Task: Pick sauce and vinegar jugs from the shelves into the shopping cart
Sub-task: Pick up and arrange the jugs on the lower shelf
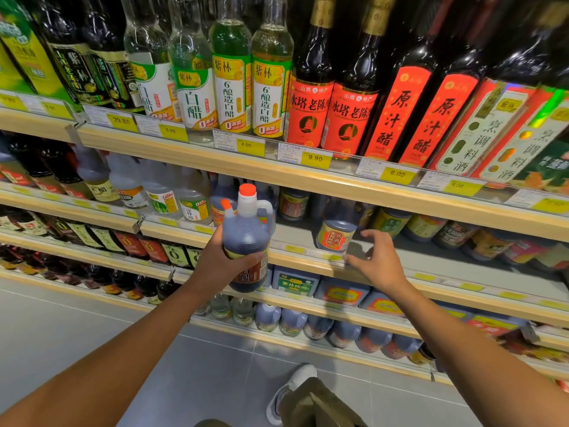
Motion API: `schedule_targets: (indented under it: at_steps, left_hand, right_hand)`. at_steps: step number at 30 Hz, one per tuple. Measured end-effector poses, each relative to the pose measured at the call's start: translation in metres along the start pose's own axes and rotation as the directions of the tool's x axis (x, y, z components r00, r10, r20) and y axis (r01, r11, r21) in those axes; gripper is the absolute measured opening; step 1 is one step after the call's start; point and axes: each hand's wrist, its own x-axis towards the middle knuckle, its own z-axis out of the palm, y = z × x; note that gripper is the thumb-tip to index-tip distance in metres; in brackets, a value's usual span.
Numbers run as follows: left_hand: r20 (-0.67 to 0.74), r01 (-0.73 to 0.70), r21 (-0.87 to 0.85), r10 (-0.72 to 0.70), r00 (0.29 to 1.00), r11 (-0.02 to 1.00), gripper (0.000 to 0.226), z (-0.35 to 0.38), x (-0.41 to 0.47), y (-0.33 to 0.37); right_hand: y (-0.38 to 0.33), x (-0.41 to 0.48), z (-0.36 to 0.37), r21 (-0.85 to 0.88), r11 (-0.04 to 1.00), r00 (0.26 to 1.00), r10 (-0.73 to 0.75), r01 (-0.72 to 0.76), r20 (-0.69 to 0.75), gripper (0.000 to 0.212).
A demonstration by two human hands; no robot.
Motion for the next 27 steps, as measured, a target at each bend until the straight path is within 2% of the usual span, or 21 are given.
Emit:
schedule_targets:
  at_steps: [3,5,7,11,14,18,20,21,22,24,25,27]
  left_hand:
    - [0.019,0.015,-0.059,-0.014,1.000,0.998,0.078,0.011,0.001,0.002]
    - [0.047,0.025,-0.112,-0.020,0.999,0.993,0.079,0.021,-0.001,0.003]
    - [0.084,0.012,-0.123,-0.001,0.996,0.992,0.082,0.031,-0.003,0.007]
    - [0.125,-0.015,-0.119,0.030,0.992,0.993,0.072,0.052,-0.008,0.019]
    - [0.156,-0.027,-0.088,0.040,0.987,0.996,0.067,0.062,-0.008,0.024]
    - [0.166,-0.057,-0.027,0.061,0.984,0.998,0.072,0.065,-0.006,0.026]
    - [0.198,-0.094,0.057,0.081,0.977,0.994,0.070,0.062,-0.005,0.026]
    - [0.205,-0.121,0.151,0.089,0.975,0.981,0.069,0.059,-0.003,0.024]
    - [0.209,-0.157,0.285,0.098,0.973,0.946,0.069,0.057,-0.002,0.022]
    - [0.196,-0.256,0.527,0.177,0.965,0.811,0.073,0.054,-0.002,0.008]
    - [0.171,-0.287,0.582,0.231,0.958,0.761,0.075,0.056,-0.003,0.001]
    - [0.112,-0.287,0.605,0.278,0.954,0.742,0.064,0.060,-0.005,-0.008]
  right_hand:
    - [-0.022,-0.022,0.004,0.082,0.988,0.983,-0.140,0.130,0.122,0.057]
    - [-0.043,-0.037,0.009,0.196,0.968,0.942,-0.206,0.157,0.265,0.066]
    - [-0.064,-0.047,0.014,0.300,0.945,0.909,-0.236,0.133,0.343,0.080]
    - [-0.098,-0.050,0.016,0.337,0.917,0.871,-0.335,0.214,0.360,0.087]
    - [-0.105,-0.044,0.012,0.358,0.911,0.852,-0.346,0.206,0.392,0.088]
    - [-0.101,-0.042,0.010,0.347,0.914,0.872,-0.336,0.211,0.355,0.087]
    - [-0.097,-0.043,0.013,0.310,0.919,0.891,-0.338,0.244,0.302,0.085]
    - [-0.095,-0.044,0.015,0.274,0.922,0.898,-0.348,0.274,0.270,0.084]
    - [-0.092,-0.045,0.019,0.237,0.922,0.902,-0.359,0.305,0.238,0.084]
    - [-0.087,-0.044,0.026,0.168,0.926,0.913,-0.365,0.337,0.182,0.086]
    - [-0.084,-0.043,0.029,0.134,0.927,0.917,-0.369,0.351,0.153,0.087]
    - [-0.081,-0.039,0.035,0.062,0.922,0.916,-0.387,0.382,0.104,0.083]
